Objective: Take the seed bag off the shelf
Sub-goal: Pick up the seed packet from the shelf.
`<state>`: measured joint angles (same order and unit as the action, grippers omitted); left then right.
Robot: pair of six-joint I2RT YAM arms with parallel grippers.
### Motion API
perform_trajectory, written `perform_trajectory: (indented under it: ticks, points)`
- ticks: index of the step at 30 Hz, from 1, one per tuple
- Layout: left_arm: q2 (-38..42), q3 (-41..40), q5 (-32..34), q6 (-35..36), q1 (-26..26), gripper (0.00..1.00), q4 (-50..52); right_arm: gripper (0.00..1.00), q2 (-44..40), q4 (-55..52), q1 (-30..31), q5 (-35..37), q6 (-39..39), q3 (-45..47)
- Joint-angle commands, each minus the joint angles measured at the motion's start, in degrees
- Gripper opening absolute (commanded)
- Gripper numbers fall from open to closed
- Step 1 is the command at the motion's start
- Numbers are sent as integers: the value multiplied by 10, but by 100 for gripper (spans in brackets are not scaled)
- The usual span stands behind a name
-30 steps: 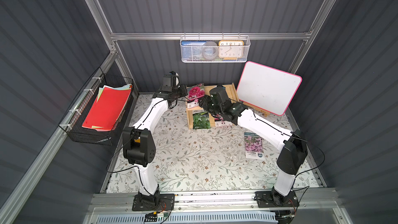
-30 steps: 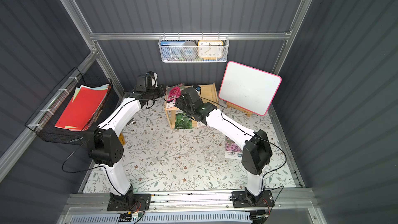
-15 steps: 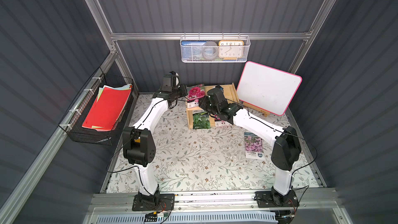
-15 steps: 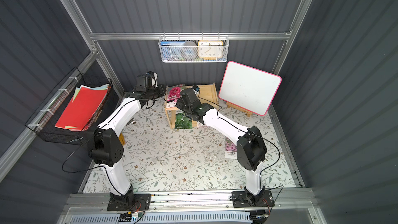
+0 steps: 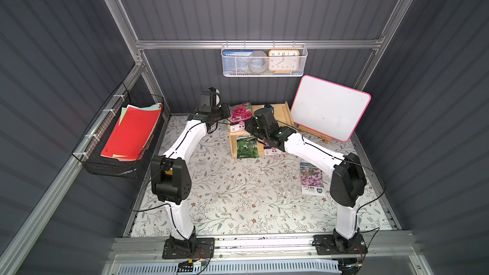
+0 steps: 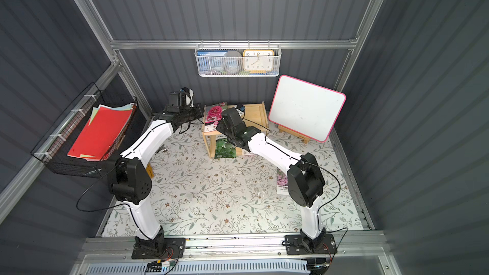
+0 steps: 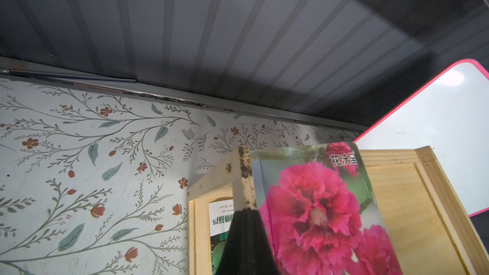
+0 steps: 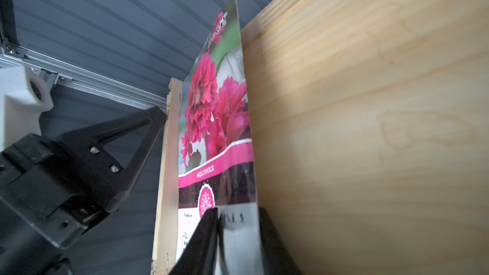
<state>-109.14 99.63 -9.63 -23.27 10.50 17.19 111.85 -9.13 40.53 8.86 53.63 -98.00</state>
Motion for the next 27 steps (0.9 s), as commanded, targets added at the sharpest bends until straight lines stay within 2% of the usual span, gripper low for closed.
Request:
perform_trajectory:
  ticks: [1,8,14,16,18,21,24,27]
  points:
    - [-23,0,-7,13,-1,0,19,20,11,1,-2,3,-4,-15]
    - [-17,2,-12,14,-1,0,17,3,8,2,-4,1,-7,-14]
    - [9,5,-17,15,-1,0,8,0,-8,17,-5,-7,-18,-6]
    - [23,10,-22,13,-1,10,5,0,-17,26,-6,-11,-23,-3]
    - [44,14,-29,11,-1,33,1,0,-29,39,-9,-21,-29,1]
    - [79,19,-38,11,-1,57,-5,0,-53,59,-15,-31,-38,14]
    - [114,20,-58,10,-1,68,-10,0,-86,78,-23,-42,-48,31]
    - [149,13,-89,1,-1,73,-21,0,-126,91,-32,-54,-61,51]
